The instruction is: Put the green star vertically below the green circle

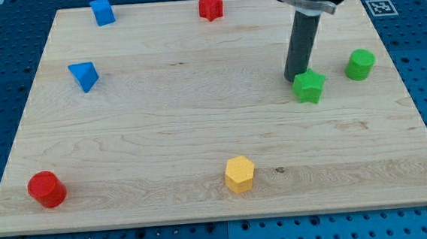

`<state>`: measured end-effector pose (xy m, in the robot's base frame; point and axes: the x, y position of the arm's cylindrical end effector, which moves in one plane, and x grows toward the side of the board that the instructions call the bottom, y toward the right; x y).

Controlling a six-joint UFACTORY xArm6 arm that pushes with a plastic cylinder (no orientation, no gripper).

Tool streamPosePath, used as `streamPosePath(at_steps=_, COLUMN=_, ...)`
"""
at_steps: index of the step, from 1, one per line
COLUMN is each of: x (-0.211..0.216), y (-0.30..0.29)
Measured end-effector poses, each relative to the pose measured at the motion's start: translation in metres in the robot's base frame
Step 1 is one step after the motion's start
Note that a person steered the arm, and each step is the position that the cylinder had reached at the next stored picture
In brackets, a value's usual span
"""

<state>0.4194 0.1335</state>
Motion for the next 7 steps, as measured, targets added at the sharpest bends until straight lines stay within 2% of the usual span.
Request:
streamPosePath(at_steps=1, x=0.015, y=0.019)
streamPosePath(at_steps=5, x=0.129, y=0.028)
streamPosePath(at_steps=6, x=0.134, y=0.03)
streamPosePath(at_steps=7, x=0.115, y=0.028)
